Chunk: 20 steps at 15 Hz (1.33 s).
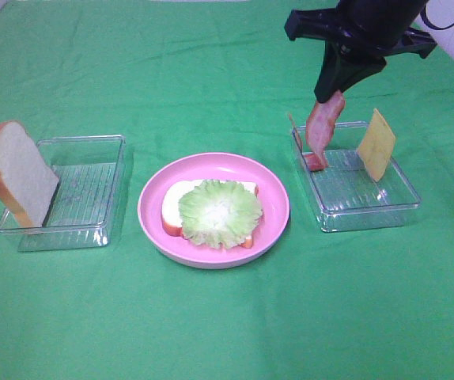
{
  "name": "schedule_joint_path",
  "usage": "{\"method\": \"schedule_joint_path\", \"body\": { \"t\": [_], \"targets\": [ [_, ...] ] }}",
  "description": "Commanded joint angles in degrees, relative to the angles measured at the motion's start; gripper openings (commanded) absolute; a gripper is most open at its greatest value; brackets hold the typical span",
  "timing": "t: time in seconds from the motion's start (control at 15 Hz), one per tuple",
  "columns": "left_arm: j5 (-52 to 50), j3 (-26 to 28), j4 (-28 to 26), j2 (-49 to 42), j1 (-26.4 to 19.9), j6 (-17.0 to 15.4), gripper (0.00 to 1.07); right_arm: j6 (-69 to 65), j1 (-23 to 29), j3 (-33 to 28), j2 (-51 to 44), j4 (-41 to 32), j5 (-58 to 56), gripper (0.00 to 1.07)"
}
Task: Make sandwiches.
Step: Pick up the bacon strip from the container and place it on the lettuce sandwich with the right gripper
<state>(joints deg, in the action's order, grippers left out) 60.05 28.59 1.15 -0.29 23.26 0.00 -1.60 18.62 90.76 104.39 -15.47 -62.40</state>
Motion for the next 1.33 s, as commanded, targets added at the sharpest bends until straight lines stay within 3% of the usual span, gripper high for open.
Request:
{"method": "schedule_joint_path", "body": {
  "t": [0.07, 0.4, 0.53, 1.07, 1.33],
  "targets": [
    [-0.2, -0.1, 0.3, -1.2, 0.3, 0.0, 0.71, 6.8, 0.1, 0.1, -0.6, -13.3, 0.3, 0.00],
    [-0.2, -0.1, 0.3, -1.2, 0.3, 0.0, 0.71, 17.2, 0.1, 0.0, 2.6, -33.9, 1.1, 0.00],
    [-0.2, -0.1, 0.3, -1.2, 0.3, 0.0, 0.71, 20.2, 0.1, 0.0, 4.9, -38.7, 0.6, 0.00],
    [-0.2, -0.1, 0.3, -1.2, 0.3, 0.0, 0.71, 24.5, 0.8, 0.0, 12.5, -48.3, 2.6, 0.00],
    [-0.2, -0.1, 0.3, -1.2, 0.3, 0.0, 0.71, 29.5, 3.6, 0.0, 17.6, -57.2, 5.2, 0.00]
  ]
}}
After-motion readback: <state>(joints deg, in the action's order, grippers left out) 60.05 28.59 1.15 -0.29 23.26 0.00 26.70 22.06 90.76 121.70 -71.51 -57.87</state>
